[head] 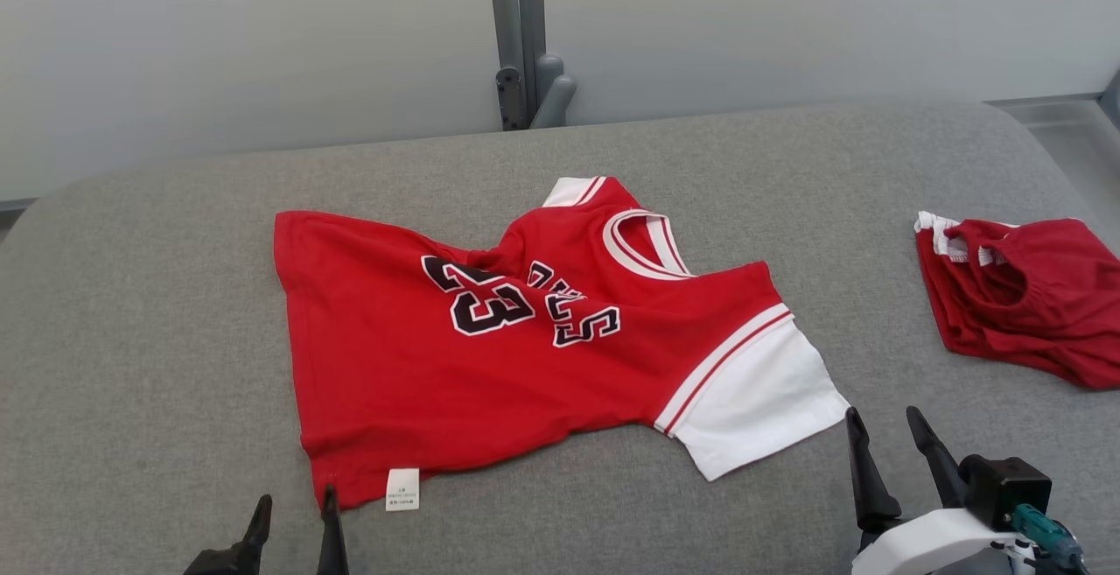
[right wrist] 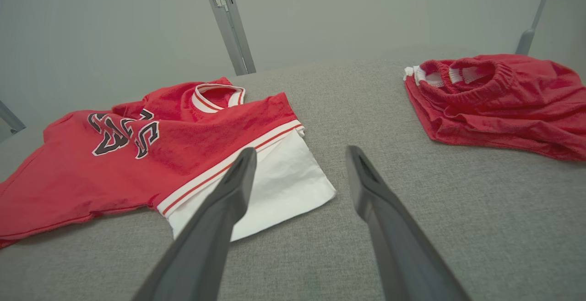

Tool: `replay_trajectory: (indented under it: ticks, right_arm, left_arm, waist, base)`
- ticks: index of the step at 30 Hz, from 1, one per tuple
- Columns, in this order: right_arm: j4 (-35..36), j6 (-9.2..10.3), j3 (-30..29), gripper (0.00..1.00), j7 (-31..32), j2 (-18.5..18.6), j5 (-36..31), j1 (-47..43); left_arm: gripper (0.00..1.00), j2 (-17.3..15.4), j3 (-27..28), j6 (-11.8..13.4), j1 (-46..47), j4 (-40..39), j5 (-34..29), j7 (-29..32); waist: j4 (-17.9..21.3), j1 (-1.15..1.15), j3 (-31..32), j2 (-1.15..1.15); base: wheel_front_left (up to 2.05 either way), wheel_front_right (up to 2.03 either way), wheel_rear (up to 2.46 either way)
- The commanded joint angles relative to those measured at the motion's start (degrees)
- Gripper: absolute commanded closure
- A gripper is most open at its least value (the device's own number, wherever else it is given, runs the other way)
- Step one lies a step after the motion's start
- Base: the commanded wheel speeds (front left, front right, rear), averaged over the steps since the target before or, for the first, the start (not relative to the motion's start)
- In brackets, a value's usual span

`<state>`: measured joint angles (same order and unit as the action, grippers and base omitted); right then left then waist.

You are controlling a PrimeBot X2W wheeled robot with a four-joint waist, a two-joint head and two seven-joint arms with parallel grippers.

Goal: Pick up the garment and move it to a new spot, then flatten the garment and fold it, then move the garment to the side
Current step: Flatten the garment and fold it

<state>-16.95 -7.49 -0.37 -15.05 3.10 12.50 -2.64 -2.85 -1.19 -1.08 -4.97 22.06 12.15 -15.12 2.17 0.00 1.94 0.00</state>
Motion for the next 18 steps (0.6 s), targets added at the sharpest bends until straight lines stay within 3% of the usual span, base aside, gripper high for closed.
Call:
replay_trajectory:
  ticks: [1,4,12,18]
  right_arm:
    - [-0.34,0.01,0.08,0.0,-0.14,0.23,-0.11,0.79]
    - [-1.06,0.01,0.6,0.0,-0.14,0.45,0.14,1.37]
    - [-2.63,0.01,1.45,0.0,-0.15,0.98,0.9,4.9]
    - [-3.5,0.01,0.74,0.0,-0.15,1.1,0.42,6.5]
  left_arm:
    - [0.0,-0.13,-0.37,-0.37,1.33,0.38,0.7,0.0]
    - [0.0,-0.13,-1.34,-1.41,2.46,1.97,2.43,0.0]
    - [0.0,-0.14,-1.85,-0.55,7.06,5.63,5.05,0.0]
    - [0.0,-0.18,-1.65,-1.24,10.01,9.49,6.76,0.0]
  waist:
    - [0.33,0.0,-1.22,0.0]
    - [0.68,0.0,-2.49,0.0]
    - [1.64,0.0,-8.4,0.0]
    - [1.78,0.0,-10.53,0.0]
  base:
    - [0.0,0.0,0.0]
    - [0.0,0.0,0.0]
    - [0.0,0.0,0.0]
    - [0.0,0.0,0.0]
